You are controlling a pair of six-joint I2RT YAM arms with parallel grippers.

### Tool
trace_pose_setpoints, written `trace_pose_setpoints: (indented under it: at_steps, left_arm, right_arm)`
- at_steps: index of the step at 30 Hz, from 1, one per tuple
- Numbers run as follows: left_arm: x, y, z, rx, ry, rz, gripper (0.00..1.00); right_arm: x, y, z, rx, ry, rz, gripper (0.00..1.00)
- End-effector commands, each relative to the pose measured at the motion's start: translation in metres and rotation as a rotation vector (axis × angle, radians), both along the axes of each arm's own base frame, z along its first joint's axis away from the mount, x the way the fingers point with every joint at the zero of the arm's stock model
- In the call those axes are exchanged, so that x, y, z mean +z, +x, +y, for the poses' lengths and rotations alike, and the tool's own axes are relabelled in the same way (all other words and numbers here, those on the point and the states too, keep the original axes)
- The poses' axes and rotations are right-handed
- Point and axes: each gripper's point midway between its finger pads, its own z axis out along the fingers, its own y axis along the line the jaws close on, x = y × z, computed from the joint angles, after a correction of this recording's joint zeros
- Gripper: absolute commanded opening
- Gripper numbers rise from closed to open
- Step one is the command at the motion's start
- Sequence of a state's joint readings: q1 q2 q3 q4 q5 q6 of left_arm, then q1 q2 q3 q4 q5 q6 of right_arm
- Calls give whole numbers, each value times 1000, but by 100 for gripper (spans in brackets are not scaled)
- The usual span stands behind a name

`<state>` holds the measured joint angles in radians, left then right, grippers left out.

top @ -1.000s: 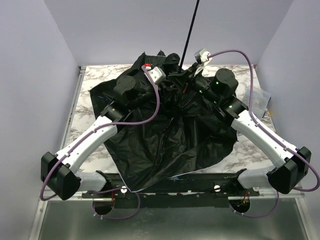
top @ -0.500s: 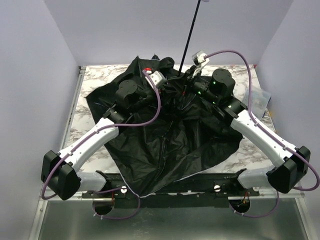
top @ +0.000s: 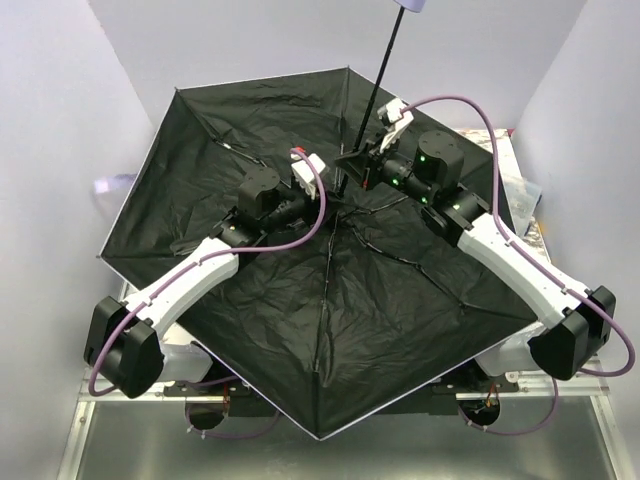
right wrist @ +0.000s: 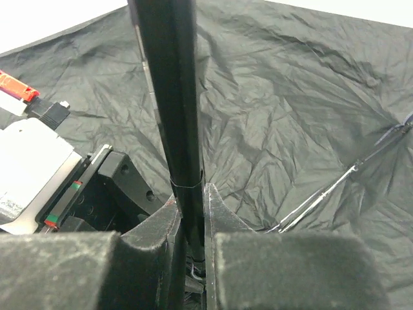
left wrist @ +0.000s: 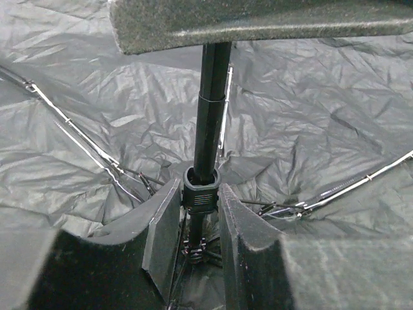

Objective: Open the umbrella

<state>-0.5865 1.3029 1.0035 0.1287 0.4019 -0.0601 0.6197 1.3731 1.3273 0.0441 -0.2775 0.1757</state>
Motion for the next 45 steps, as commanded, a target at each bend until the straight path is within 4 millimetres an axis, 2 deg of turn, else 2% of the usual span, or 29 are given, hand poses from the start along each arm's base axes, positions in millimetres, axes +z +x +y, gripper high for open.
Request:
trace_pose_setpoints:
  at_steps: [1, 5, 7, 10, 12, 16, 24, 27, 30, 34, 40, 45]
  left_arm:
    - [-62, -4, 25, 36, 172, 108, 31]
    - [0, 3, 14, -21, 106, -89, 37]
    - [25, 5, 11, -29, 85, -154, 39]
    - [52, 5, 10, -37, 57, -211, 46]
    - [65, 3, 9, -49, 41, -245, 50]
    - [88, -3, 4, -78, -5, -281, 52]
    - [112, -6, -7, -102, -39, -321, 53]
    - [112, -2, -12, -99, -37, -321, 47]
    - [101, 4, -19, -105, -22, -279, 38]
    - [71, 8, -22, -112, 19, -223, 33]
    - [20, 11, -18, -111, 99, -149, 32]
    - [-6, 12, -12, -112, 165, -132, 34]
  right_arm:
    - [125, -28, -11, 48, 216, -300, 0]
    - [99, -32, -4, 95, 177, -257, 0]
    - [89, -32, -2, 112, 161, -239, 0]
    - [78, -33, 1, 126, 146, -224, 0]
    - [73, -32, 2, 127, 140, -214, 0]
    - [66, -30, 3, 131, 129, -201, 0]
    - [55, -31, 6, 142, 111, -174, 0]
    - [55, -33, 7, 149, 115, -170, 0]
    - [61, -36, 8, 159, 129, -176, 0]
    - [72, -37, 8, 163, 152, -186, 0]
    - [88, -40, 6, 160, 191, -189, 0]
    - [97, -40, 3, 146, 204, -204, 0]
